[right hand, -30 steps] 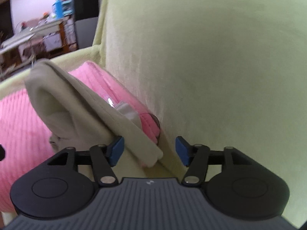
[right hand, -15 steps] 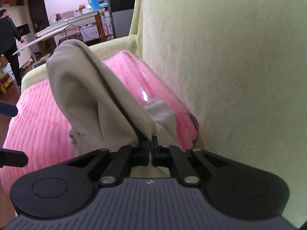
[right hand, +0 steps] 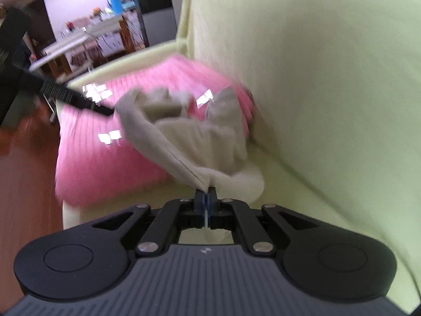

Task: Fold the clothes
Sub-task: 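Lower the top onto the sofa seat while the left gripper grasps its other edge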

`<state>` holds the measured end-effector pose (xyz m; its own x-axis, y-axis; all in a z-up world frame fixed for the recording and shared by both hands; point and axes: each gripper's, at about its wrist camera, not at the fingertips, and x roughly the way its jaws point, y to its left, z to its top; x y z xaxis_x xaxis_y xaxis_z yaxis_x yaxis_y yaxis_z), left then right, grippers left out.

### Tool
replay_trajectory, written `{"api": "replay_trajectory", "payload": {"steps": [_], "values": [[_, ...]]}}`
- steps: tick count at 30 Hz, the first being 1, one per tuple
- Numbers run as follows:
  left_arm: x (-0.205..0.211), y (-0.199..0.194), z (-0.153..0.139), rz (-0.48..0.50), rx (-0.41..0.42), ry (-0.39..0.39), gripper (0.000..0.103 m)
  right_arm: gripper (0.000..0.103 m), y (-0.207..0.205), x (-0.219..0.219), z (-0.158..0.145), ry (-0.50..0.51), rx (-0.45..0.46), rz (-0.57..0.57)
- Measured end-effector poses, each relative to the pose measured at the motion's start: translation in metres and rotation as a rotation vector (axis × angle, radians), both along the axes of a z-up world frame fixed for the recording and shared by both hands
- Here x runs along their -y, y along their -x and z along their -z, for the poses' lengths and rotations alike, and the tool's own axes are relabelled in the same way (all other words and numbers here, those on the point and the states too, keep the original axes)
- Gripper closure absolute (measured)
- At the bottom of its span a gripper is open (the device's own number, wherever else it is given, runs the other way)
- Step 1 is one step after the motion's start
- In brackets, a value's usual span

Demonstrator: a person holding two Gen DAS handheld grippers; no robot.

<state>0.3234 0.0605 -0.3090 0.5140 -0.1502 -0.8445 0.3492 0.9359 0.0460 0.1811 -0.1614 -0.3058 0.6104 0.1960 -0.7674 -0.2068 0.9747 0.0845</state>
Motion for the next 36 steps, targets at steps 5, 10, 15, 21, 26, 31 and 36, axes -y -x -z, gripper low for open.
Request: {"api": "replay_trajectory", "payload": {"steps": [5, 10, 15, 21, 26, 31, 36], "values": [[0.019, 0.043, 0.009, -0.003, -0.071, 0.013, 0.001, 0.102, 0.097, 0.016, 0.002, 0.098, -0.148, 0.026], [0.039, 0.095, 0.031, -0.019, -0.13, 0.002, 0.002, 0.102, 0.183, 0.032, 0.02, 0.141, -0.288, 0.038], [0.049, 0.131, 0.061, -0.029, -0.213, -0.034, 0.002, 0.093, 0.213, 0.036, 0.043, 0.198, -0.418, 0.042], [0.048, 0.151, 0.091, 0.013, -0.262, -0.052, 0.002, 0.07, 0.204, 0.067, 0.034, 0.132, -0.342, 0.22], [0.054, 0.172, 0.12, 0.032, -0.301, -0.043, 0.002, 0.07, 0.16, 0.085, 0.055, 0.146, -0.277, 0.232], [0.073, 0.214, 0.127, 0.08, -0.297, -0.029, 0.002, 0.07, 0.11, 0.118, 0.1, 0.096, -0.29, 0.211], [0.118, 0.273, 0.134, 0.103, -0.305, 0.06, 0.002, 0.07, 0.1, 0.138, 0.114, 0.053, -0.265, 0.209]]}}
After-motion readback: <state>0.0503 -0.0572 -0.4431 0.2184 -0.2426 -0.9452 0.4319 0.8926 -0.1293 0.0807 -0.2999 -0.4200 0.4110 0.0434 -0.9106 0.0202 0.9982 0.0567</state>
